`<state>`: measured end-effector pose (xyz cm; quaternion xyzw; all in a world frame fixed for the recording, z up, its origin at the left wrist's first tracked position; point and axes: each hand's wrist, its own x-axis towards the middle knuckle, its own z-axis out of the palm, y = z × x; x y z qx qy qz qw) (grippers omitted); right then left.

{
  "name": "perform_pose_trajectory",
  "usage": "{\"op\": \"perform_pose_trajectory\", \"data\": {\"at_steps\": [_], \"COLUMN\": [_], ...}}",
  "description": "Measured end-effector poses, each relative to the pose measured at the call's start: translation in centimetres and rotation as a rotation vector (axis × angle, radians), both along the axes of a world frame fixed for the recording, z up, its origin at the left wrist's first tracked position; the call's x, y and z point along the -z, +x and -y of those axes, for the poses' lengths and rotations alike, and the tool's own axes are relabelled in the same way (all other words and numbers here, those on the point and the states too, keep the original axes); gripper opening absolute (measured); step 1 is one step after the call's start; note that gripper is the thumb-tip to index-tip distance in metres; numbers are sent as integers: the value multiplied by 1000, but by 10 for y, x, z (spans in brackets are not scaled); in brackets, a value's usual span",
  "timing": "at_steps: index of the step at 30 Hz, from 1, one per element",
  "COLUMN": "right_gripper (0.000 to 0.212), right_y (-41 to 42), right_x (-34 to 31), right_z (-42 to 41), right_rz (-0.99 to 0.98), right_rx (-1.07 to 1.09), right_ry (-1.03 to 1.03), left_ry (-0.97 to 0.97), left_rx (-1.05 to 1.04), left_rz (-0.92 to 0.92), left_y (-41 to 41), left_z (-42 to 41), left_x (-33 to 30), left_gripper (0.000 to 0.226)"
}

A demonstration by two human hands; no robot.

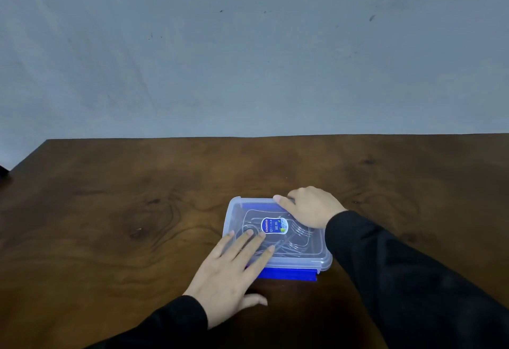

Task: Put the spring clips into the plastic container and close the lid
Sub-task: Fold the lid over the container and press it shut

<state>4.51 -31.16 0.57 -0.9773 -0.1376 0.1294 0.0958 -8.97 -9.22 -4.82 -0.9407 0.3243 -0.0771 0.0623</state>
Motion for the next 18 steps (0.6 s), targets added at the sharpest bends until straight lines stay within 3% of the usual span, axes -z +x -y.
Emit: {"op": "perform_pose_trajectory", "data": {"at_steps": [5,11,14,18], "right_gripper": [62,53,52,51], "right_y": [6,8,10,13], "right_x": [10,11,9,9], "right_z": [3,2,3,0], "right_rz": [36,29,-5,10], "right_rx": [48,5,12,11], "right_ry": [236,306,339,338], "left_ry": [-69,-147,-125,-345], "left_rx": [43,104,32,-56], "left_rz": [94,92,51,-44], "left_y": [4,11,17,15], "left_z": [-3,-8,-7,-3], "left_x": [0,-4,-5,2], "left_gripper": [66,50,56,57]}}
